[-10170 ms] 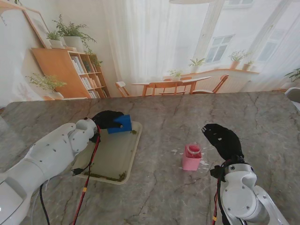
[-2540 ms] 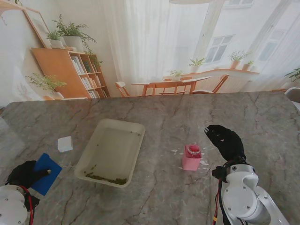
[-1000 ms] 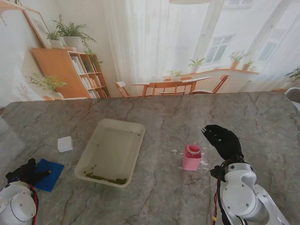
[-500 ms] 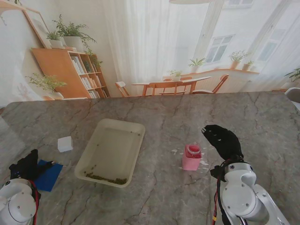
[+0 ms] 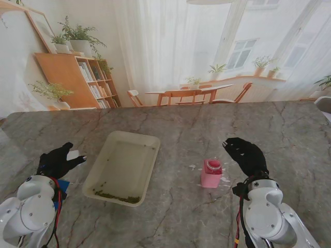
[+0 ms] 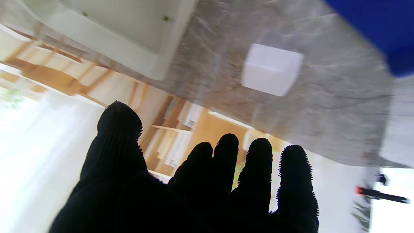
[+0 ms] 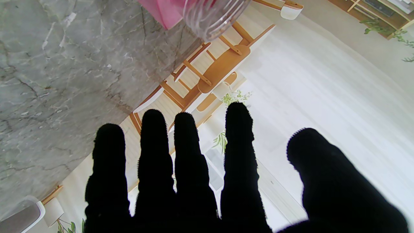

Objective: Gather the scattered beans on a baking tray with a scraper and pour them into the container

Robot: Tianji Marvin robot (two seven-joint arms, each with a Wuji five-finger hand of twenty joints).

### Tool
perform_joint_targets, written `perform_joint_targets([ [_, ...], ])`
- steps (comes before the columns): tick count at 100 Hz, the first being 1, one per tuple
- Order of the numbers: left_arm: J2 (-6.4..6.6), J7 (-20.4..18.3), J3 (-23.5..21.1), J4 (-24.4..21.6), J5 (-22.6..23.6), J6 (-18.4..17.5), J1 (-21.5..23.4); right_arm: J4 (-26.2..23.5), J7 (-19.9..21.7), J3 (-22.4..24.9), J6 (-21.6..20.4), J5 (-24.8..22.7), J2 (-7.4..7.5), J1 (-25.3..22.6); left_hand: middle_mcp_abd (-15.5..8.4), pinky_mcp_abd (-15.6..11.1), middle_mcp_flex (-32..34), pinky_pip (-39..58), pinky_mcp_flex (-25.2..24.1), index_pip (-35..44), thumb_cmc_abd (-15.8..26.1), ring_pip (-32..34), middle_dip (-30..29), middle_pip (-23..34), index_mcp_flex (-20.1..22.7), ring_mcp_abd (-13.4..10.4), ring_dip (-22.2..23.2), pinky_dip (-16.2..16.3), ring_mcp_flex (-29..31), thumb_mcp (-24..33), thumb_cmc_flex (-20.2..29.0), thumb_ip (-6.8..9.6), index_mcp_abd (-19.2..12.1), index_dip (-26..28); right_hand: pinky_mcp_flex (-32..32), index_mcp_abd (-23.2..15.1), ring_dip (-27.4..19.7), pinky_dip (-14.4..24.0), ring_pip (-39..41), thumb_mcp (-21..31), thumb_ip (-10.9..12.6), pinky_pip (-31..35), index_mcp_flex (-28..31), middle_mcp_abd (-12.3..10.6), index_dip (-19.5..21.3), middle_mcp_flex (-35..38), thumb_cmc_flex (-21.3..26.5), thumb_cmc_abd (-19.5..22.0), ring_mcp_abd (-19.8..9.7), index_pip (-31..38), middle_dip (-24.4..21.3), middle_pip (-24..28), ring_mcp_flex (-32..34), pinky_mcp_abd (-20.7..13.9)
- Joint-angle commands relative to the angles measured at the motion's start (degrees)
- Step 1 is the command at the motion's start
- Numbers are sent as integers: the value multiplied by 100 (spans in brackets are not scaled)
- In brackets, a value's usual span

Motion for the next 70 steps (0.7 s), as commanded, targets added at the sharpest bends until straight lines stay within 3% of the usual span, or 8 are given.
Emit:
perform_joint_targets([
  [1,20,-86,204,10,53,-130,-320,19,63,-3,-36,4,4,-12,66,-42,-7,79,-54,41,233,-6,67,-46,36,93,63,151,30,-18,-6,0,215,69,-110,-192,55,112,-56,-103,107,-54,110,-101,64,34,-13,120,-75,31,78,-34,17,54],
  [37,185,-858,1432,1139,93,-13,-1934,31,40,5,-93,22,-1,-21,257,-6,-171,-89,-173,-38,222,-121,65,-107,-36,263,82,142,-198,-1,-108,21,460,112,-110,-178,56,114,-57,-105,108,-54,127,-100,67,37,-10,120,-66,39,79,-33,19,54],
  [70,227,-1124,2200,2242,7,349,-3001,32,55,8,-135,73,-1,-27,361,-73,-393,-97,-374,8,223,112,1105,233,-63,448,572,426,-535,14,-39,38,654,333,-112,-188,59,114,-56,-110,108,-57,114,-100,64,40,-10,124,-70,32,80,-32,23,56],
])
